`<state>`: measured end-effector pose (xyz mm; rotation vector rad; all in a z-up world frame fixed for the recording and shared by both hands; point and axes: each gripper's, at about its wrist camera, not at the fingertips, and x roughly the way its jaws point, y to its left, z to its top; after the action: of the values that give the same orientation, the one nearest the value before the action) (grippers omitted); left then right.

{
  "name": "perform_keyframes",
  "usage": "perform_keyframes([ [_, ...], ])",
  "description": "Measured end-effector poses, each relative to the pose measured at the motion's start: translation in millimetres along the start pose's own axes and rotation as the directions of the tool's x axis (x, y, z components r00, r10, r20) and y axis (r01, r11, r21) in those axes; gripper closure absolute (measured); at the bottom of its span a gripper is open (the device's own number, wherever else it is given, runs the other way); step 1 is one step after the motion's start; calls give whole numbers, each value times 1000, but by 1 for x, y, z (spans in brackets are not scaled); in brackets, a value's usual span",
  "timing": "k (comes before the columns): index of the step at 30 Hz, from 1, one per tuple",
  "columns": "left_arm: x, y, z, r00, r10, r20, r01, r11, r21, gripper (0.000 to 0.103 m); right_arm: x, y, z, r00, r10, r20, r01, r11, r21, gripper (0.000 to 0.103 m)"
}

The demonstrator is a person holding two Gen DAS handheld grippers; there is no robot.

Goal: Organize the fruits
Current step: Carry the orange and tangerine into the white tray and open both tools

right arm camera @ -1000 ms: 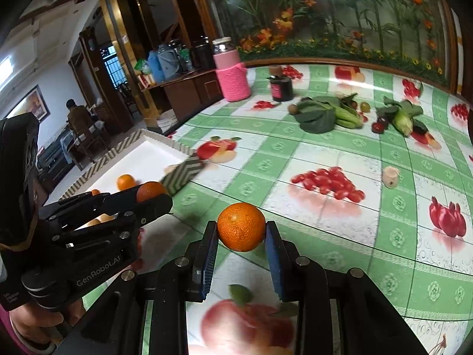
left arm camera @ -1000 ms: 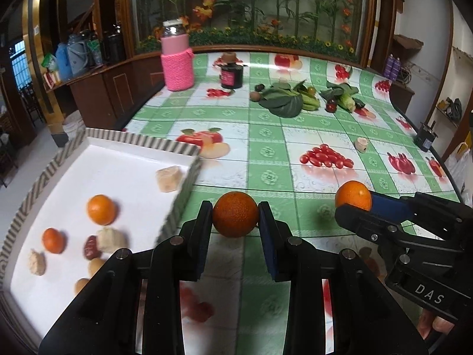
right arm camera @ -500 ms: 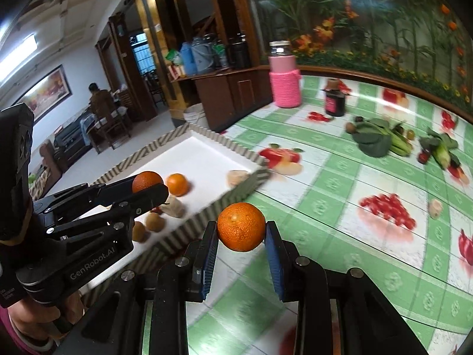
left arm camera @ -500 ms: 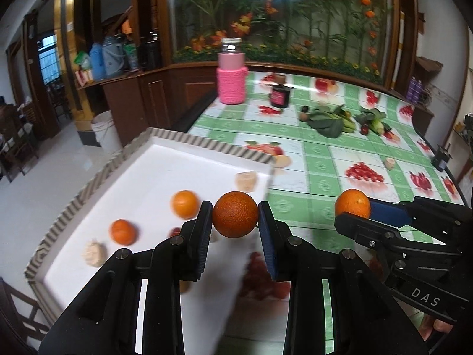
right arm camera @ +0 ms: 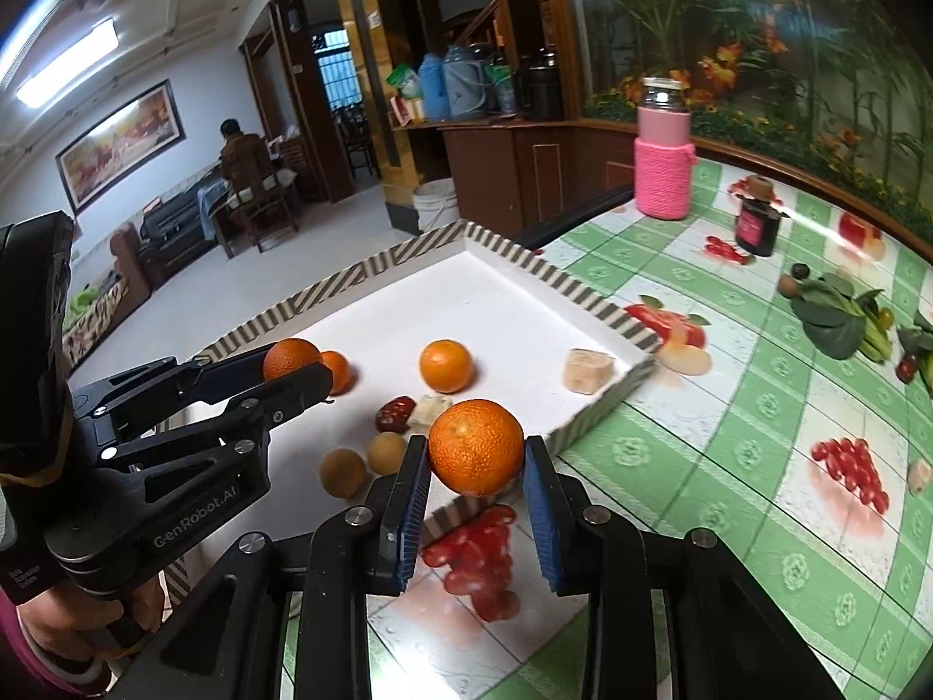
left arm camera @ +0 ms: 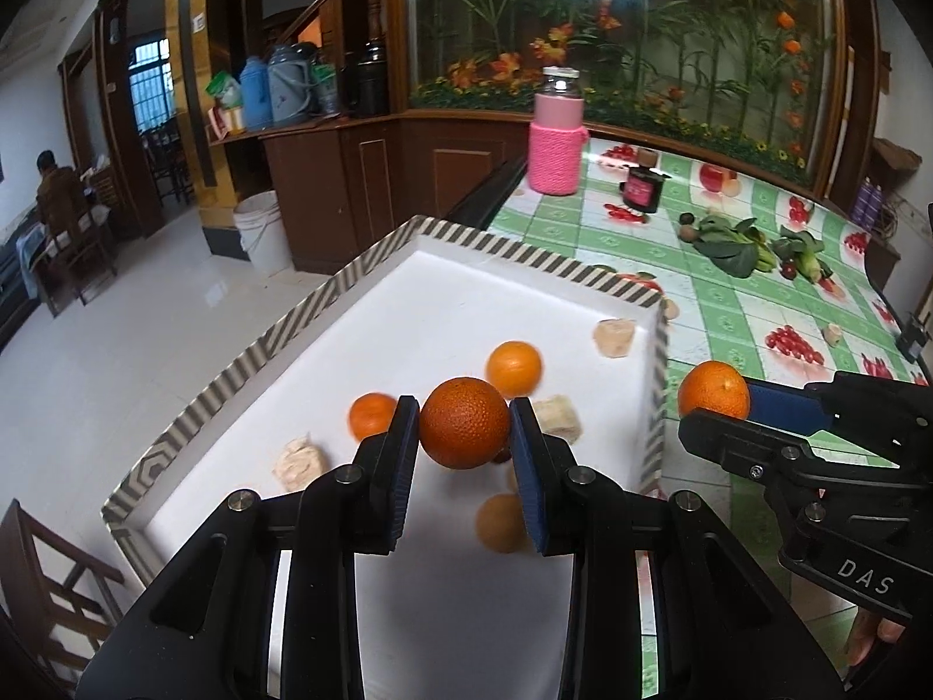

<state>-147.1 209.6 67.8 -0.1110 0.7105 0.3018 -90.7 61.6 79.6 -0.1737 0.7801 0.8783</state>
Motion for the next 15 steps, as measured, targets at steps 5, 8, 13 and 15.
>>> perform_keyframes([
  [5, 4, 10, -5, 1000, 12, -19, -12, 1000, -10, 72, 12, 6, 3, 1000, 12, -23, -12, 1000, -13, 72],
  [8, 4, 17, -9, 1000, 14, -26, -15, 1000, -17, 72, 17, 9, 6, 999, 16, -30, -17, 1000, -20, 72],
  [13, 8, 29, -18, 998, 8, -68, -10, 999, -36, 72, 30, 12, 11, 998, 20, -56, -22, 999, -38, 72],
  [15, 10, 31, -19, 997, 9, -75, -12, 999, -38, 72, 35, 11, 13, 998, 23, -63, -25, 999, -37, 72],
])
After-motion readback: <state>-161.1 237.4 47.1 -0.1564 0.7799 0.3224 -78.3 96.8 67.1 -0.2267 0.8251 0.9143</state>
